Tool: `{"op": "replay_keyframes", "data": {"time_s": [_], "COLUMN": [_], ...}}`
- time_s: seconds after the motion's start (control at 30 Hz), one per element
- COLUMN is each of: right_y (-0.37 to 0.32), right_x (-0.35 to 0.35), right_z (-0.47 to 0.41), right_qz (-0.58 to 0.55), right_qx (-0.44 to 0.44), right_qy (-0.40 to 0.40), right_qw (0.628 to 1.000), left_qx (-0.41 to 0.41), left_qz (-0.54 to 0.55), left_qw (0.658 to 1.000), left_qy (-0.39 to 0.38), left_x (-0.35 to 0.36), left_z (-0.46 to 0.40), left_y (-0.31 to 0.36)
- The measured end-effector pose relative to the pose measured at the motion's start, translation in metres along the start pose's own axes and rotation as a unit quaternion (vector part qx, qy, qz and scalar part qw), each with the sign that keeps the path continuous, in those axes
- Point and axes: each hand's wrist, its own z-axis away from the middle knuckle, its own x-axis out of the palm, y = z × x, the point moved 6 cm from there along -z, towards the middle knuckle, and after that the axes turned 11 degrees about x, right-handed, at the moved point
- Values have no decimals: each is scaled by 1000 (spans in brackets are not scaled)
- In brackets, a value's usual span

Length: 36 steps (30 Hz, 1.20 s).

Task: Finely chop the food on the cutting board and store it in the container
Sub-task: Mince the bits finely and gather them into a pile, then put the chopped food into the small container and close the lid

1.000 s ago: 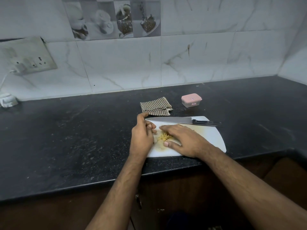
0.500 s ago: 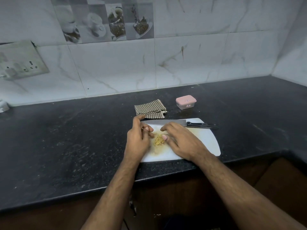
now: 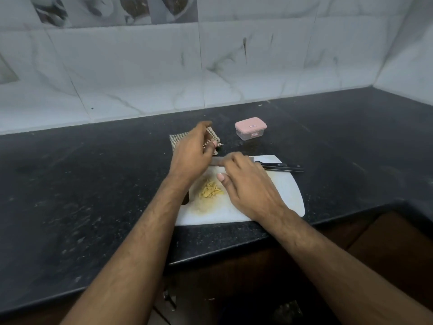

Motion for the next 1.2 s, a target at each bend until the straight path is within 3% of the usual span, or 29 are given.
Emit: {"op": "replay_keyframes", "data": {"time_s": [0.17,0.27,0.43,0.6,0.67,0.83,1.03,1.2], "right_y": [11,27,64,97,102,98,104,99], "right_x": [-4,2,22,44,45,39,42,47], "right_z": [-41,-75,-127,-153,-156,-159,-162,-169], "right_qz": [37,67,184,275,274,286,259,222], "right_qx": [16,50,78,111,103,75,79,41], "right_qy": [69,66,-20,-159,-172,-103,-155,-145], "right_qw": [997,994,980,942,940,950,950,963], "left_qx": [14,20,33,43,42,28,19,23], "left_qz": [-56,-77,-102,-99,-92,-84,-73,-79], "left_qw": [998,997,994,994,994,995,996,995], "left_qy": [29,21,-15,-32,-37,-42,-54,-51], "left_x": [13,17,26,29,30,28,30,32], "left_z": [-5,-5,-9,-15,-14,-13,-9,-11], "left_y": [-15,-16,-15,-9,-10,-9,-4,-6]}}
